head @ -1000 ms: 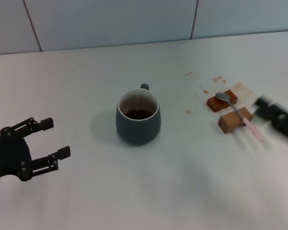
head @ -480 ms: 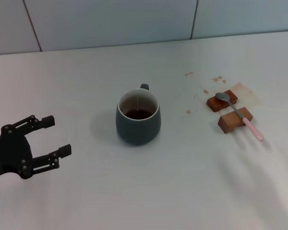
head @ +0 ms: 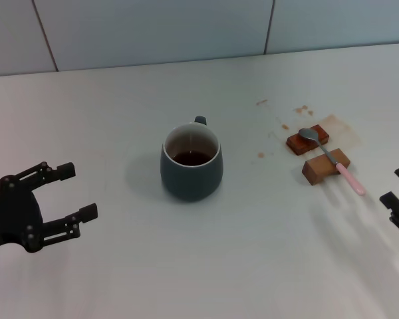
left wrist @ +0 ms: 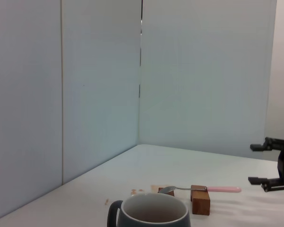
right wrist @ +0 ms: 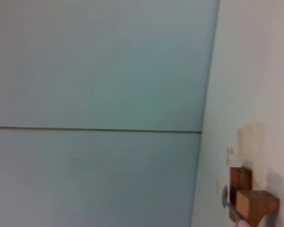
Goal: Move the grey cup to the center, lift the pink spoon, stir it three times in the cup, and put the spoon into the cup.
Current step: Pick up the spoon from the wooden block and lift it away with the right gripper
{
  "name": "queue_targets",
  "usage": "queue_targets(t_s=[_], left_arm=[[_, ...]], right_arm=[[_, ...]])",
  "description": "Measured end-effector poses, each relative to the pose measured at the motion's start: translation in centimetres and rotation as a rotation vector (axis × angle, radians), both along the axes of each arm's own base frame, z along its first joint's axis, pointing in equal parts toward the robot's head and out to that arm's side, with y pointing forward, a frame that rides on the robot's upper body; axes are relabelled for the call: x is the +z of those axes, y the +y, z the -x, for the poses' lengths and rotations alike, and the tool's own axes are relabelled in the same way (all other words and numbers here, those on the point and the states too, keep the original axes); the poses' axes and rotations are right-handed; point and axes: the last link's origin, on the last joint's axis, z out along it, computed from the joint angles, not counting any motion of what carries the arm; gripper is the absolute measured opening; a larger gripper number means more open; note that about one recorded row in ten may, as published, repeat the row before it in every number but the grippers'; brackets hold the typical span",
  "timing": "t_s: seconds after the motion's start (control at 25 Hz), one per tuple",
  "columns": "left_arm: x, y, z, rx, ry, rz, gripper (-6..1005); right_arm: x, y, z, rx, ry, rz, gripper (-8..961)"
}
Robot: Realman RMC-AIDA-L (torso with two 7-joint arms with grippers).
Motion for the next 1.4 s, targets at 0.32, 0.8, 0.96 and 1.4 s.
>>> queue_targets(t_s=[0.32,0.8,0.96,1.4], left_arm=[[0.2,-0.1,0.1,0.002,-0.003,-0.006,827],[0.3,-0.2,0.0,-0.001,-0.017,-0.007,827],[0.3,-0.3,0.1,0.001,-0.022,-0.011,827],[0.8,-0.8,0.1,0.003,-0.056,-0.033,827]], right_arm=[[-0.6,0.9,-0.2,-0.025,-0.003,0.043,779],[-1.6,2.3,-0.1,-0.038,-0.003,0.118,779],[-1.6,2.8,0.2,-0.027,-0.003,0.118,779],[-1.8,4.0,0.4,-0.032,-0.013,0.135,778]])
